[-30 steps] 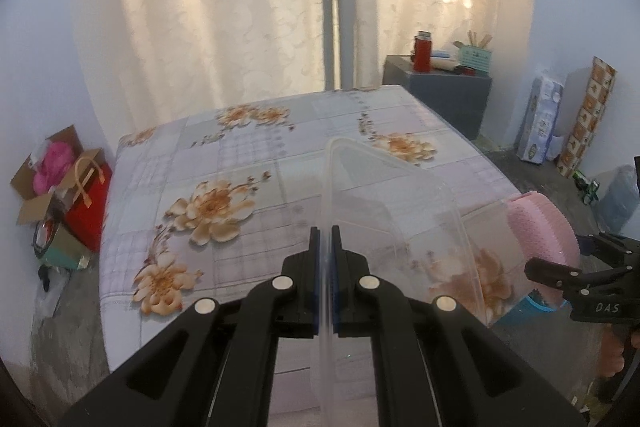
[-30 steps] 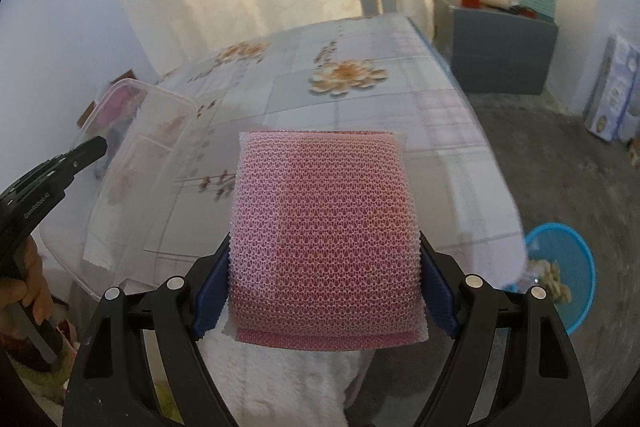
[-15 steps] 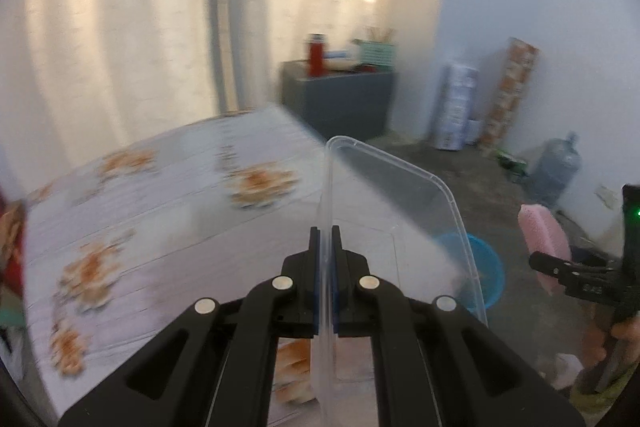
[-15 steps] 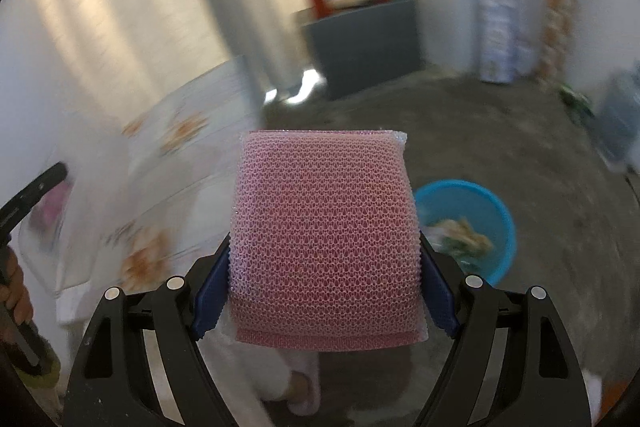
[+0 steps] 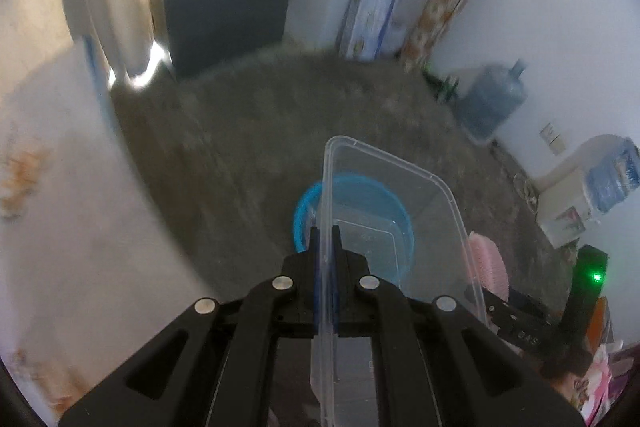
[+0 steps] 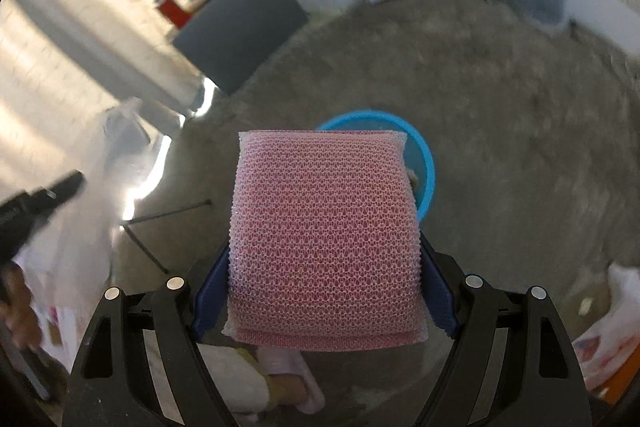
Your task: Collect trash
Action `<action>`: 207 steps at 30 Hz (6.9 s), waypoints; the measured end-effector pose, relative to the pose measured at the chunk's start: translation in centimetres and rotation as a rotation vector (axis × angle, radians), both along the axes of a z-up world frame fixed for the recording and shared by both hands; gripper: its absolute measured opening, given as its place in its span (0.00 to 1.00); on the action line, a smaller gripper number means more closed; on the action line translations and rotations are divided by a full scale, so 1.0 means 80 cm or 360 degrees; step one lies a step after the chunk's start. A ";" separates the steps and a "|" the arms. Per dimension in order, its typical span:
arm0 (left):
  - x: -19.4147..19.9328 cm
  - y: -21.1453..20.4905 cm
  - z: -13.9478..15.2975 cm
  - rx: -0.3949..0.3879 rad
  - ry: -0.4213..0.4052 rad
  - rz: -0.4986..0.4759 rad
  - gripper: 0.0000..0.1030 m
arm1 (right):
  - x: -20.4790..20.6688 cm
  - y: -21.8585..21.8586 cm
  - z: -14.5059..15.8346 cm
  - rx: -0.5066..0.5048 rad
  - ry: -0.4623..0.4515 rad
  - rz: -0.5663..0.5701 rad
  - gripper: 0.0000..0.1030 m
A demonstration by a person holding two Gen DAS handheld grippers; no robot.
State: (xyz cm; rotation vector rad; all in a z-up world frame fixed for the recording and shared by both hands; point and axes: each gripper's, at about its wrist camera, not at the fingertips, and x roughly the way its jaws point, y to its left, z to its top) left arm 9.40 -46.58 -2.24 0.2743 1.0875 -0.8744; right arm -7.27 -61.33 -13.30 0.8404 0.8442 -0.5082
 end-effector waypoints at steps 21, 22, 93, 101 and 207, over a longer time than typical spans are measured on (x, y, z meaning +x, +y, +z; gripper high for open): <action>0.049 -0.138 -0.250 0.0278 0.0373 0.0160 0.48 | 0.111 -0.107 -0.163 0.0287 0.0338 0.0010 0.78; 0.049 -0.135 -0.247 0.0258 0.0365 0.0157 0.48 | 0.112 -0.108 -0.166 0.0280 0.0346 0.0008 0.78; -0.170 0.403 0.054 0.0040 -0.0738 0.0925 0.95 | -0.014 0.403 0.150 -0.1264 -0.0084 0.0359 0.92; -0.175 0.385 0.048 0.0036 -0.0686 0.0858 0.95 | -0.031 0.375 0.139 -0.1175 -0.0013 0.0259 0.92; -0.164 0.394 0.043 0.0080 -0.0620 0.0953 0.95 | -0.038 0.338 0.130 -0.1116 0.0129 0.0220 0.92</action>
